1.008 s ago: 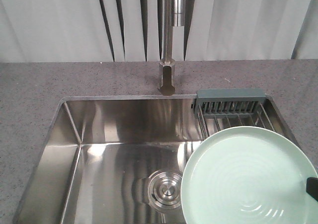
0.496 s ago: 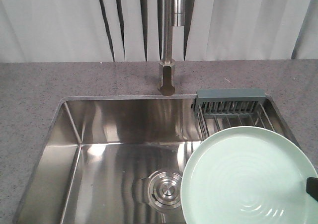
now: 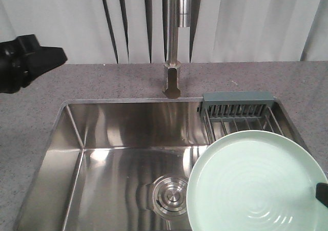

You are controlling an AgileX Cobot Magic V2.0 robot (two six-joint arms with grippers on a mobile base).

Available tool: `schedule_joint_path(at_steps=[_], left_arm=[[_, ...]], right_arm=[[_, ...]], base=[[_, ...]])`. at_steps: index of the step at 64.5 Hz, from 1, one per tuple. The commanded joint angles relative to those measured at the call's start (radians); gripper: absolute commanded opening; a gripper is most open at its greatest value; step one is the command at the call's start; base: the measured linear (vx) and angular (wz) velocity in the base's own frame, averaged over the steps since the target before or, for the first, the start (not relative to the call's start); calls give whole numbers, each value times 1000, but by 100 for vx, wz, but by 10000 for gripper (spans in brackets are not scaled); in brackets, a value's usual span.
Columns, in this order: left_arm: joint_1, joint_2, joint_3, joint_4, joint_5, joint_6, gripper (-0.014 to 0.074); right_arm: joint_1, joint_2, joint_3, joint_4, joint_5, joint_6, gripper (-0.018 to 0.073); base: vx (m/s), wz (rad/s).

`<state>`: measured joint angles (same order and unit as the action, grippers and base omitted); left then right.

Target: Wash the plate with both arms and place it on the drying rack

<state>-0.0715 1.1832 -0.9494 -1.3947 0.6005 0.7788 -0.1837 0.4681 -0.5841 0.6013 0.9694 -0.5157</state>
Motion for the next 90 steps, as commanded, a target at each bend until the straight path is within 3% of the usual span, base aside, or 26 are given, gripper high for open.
schedule_joint_path(at_steps=[1,15,25,34,40,59,90], left_arm=[[-4,114,-91,-162,104,148,-5],[-5,354,-276,-247,308,269,82],[-22,507,-446,-243,327,267,299],[-85,612,-575,-244,328,266,508],[-128,675,-647,-243,321,266,580],[-224,830,-821,-241,256,266,566],[-237,948,-943,-245,186,252,552]], right_arm=[[-7,6,-26,38,-52,-2,-1],[-7,6,-26,38,-52,-2,-1],[-7,6,-26,38,-52,-2,-1],[-7,6,-26,38,-52,-2,-1],[-7,6,-26,38,-52,-2,-1],[-7,6,-26,38,-52,-2,-1],[-7,6,-26,38,-52,-2,-1]], base=[[0,0],[0,0],[0,0],[0,0],[0,0],[0,0],[0,0]])
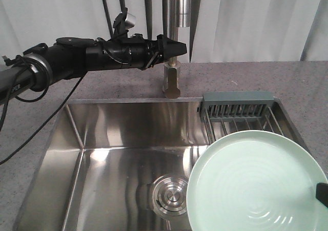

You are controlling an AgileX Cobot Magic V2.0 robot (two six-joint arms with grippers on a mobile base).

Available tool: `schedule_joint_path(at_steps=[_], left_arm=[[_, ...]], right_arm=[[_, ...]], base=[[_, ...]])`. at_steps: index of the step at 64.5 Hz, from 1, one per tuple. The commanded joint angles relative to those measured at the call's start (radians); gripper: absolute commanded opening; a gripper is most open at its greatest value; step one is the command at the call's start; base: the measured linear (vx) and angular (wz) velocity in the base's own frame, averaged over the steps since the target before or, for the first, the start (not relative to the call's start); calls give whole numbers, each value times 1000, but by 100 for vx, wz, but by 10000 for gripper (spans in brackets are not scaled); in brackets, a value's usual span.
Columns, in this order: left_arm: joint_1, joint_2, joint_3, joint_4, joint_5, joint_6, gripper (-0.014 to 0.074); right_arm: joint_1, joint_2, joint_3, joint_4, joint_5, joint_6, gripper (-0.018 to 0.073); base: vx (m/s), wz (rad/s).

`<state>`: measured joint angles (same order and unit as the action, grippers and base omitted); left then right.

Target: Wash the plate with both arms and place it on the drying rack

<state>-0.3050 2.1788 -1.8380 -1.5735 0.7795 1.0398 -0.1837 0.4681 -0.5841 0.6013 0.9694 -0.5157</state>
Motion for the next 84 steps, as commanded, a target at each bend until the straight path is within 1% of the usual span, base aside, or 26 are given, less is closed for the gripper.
schedule_joint_path(at_steps=[1,12,22,39,56,62,76,79,84], left_arm=[[-4,-43,-59,-66,7,-13,552],[-4,-22,-67,-62,30,-47,551],[-7,-11,-67,-64,78,-47,551],[-31,-3,-67,-57,108,-47,551],[-38,-3,-67,-53,188,-47,551],[-38,-3,-67,-23,212,-54,551],[-41,-3,-67,95,275,-139,551],[-41,-3,-67,108,287,-152,551],[-41,-3,-67,112,303,-152,551]], right_arm=[[-7,6,-26,38,-52,-2,-1],[-7,6,-26,38,-52,-2,-1],[-7,6,-26,38,-52,-2,-1],[-7,6,-26,38,-52,-2,-1],[-7,6,-26,38,-52,-2,-1],[-7,6,-26,38,-52,-2,-1],[-7,6,-26,38,-52,-2,-1],[-7,6,-26,38,-52,-2,-1],[-7,6,-26,38,-52,-2,-1]], base=[[0,0],[0,0],[0,0],[0,0],[0,0],[0,0],[0,0],[0,0],[0,0]])
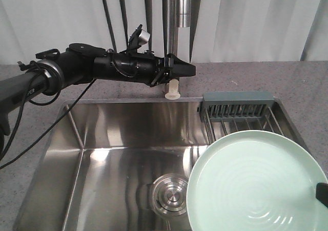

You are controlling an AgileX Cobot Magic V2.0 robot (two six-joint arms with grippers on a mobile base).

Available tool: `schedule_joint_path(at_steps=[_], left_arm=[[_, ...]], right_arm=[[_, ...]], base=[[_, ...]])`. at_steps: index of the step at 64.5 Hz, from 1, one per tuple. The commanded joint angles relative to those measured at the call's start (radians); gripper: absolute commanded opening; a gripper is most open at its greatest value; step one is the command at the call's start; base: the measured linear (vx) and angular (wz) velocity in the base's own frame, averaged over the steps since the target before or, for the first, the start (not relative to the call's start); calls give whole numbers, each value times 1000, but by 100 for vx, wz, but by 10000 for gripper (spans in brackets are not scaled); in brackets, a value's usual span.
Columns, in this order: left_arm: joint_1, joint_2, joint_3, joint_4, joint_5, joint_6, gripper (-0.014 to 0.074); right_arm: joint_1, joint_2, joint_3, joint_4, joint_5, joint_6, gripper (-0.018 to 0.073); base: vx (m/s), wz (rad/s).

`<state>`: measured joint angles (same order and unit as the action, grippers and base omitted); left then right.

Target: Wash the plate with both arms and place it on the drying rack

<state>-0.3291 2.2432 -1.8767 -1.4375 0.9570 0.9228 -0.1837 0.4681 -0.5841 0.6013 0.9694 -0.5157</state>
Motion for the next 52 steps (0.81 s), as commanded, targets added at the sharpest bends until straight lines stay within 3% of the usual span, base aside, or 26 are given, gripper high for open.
schedule_joint_path(at_steps=[1,13,28,36,49,52], left_arm=[[-17,-68,-28,-24,125,-35,551],[-15,-68,-28,-47,125,-35,525],[11,-80,-29,-105,114,-35,420],[56,-84,-29,-101,120,-45,298],[158,-96,-28,-22,245,-167,-4],[179,-100,-28,3,281,-174,-9]], right_arm=[[-7,6,-26,38,-52,-2,-1],[-7,6,-26,38,-52,-2,-1],[-7,6,-26,38,-52,-2,-1],[-7,6,-26,38,-52,-2,-1],[-7,6,-26,38,-52,-2,-1],[-7,6,-26,38,-52,-2,-1]], base=[[0,0],[0,0],[0,0],[0,0],[0,0],[0,0]])
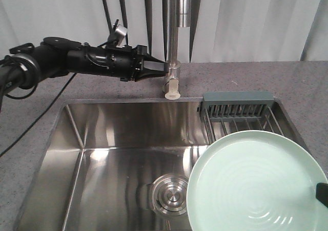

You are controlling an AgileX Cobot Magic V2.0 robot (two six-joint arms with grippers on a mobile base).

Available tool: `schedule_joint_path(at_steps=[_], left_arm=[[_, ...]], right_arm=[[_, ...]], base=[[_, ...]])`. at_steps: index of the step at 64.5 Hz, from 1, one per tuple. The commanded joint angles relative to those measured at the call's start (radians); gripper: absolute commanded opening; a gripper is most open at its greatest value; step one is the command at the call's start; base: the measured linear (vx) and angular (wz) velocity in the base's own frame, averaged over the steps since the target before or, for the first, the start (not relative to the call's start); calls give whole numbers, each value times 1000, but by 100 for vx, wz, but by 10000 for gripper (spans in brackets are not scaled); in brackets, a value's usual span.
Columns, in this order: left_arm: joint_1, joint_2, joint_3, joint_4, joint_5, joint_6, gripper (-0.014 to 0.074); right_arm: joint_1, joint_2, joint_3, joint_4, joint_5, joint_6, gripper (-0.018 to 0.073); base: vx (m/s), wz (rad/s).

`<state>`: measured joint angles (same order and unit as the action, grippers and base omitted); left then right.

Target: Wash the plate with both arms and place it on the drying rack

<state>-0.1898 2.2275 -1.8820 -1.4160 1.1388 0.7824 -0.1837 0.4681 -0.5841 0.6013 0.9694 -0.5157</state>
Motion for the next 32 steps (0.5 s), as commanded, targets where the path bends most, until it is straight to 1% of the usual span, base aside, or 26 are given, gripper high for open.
schedule_joint_path(at_steps=[1,3,7,16,17,23,26,32], left_arm=[[46,-87,-23,-9,119,-38,-9],[61,-93,-21,14,123,-58,-8],[83,-115,-19,81,122,-126,-8],[118,-183,-19,277,122,-219,-8],[121,-192,-19,308,122,-226,-8],[137,-256,-19,423,122,-259,-8],[138,-295,-18,497,122,-274,-7],[144,-374,-18,599,122,-306,-7]], right_arm=[[-7,6,-26,38,-52,-2,-1],[-7,6,-26,38,-52,-2,-1],[-7,6,-26,38,-52,-2,-1],[-7,6,-26,38,-52,-2,-1],[-7,6,-26,38,-52,-2,-1],[-7,6,-26,38,-52,-2,-1],[-7,6,-26,38,-52,-2,-1],[-7,6,-26,38,-52,-2,-1]], base=[[0,0],[0,0],[0,0],[0,0],[0,0],[0,0],[0,0],[0,0]])
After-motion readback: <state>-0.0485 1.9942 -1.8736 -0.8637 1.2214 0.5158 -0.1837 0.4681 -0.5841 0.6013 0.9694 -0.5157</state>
